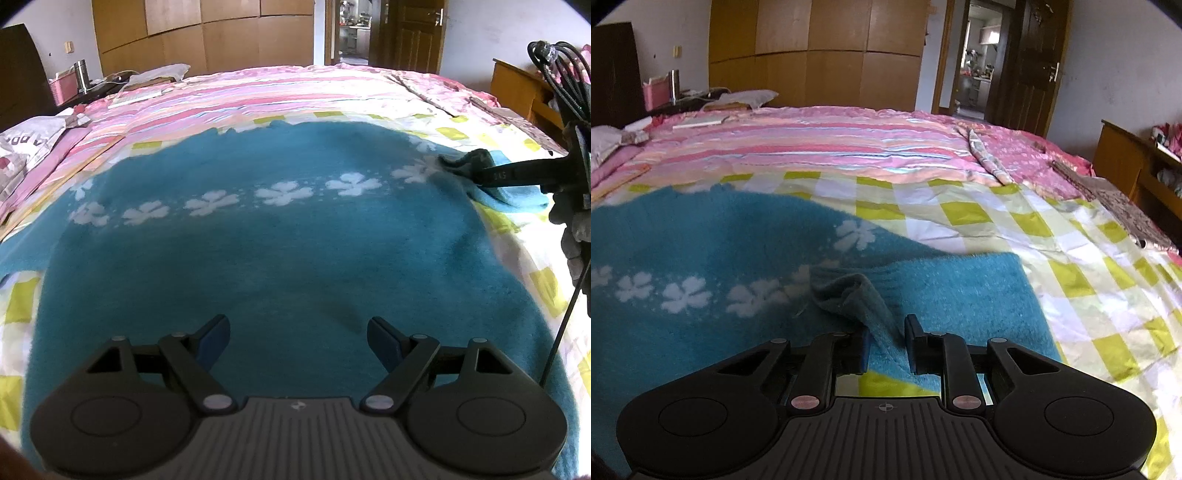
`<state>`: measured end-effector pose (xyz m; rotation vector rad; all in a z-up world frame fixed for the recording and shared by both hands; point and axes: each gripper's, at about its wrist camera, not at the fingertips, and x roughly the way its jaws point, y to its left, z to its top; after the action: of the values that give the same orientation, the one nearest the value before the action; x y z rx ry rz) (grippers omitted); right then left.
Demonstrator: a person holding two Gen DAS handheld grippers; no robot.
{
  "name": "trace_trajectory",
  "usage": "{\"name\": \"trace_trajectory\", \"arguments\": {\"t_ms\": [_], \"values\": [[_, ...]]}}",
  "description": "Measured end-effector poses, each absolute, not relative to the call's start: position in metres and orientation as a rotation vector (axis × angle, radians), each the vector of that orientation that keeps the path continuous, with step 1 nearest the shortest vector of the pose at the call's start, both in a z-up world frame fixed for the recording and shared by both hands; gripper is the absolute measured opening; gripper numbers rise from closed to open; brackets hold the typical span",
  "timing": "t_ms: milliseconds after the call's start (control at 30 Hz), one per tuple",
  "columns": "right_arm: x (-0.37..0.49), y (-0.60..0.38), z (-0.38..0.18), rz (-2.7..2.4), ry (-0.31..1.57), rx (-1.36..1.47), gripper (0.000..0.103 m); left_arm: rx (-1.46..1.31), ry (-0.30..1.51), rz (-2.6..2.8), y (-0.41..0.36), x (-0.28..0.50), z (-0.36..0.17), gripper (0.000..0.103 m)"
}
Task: Fold small clothes
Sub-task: 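Move the right tool to the sweater sleeve cuff and close on it, then lift the sleeve with the right tool and carry it across the sweater body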
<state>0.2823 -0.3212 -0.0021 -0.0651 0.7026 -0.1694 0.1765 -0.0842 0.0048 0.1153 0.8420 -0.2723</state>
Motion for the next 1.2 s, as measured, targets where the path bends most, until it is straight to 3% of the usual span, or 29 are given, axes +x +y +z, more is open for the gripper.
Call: {"name": "trace_trajectory", "arguments": {"t_ms": [500, 733, 1200], "values": [[0.293, -0.318, -0.008, -0.154, 0.737, -0.161, 0.028, 0.085, 0.849, -0.275, -0.074, 0.177, 0.003, 0.087], [0.294, -0.312, -0.005, -0.201, 0.760, -0.122, 0.019, 0.064, 0.847, -0.275, -0.067, 0.177, 0.004, 0.087], [0.303, -0.271, 0.034, -0.117, 0.733, 0.145, 0.015, 0.025, 0.819, -0.252, -0.044, 0.175, 0.013, 0.087]]}}
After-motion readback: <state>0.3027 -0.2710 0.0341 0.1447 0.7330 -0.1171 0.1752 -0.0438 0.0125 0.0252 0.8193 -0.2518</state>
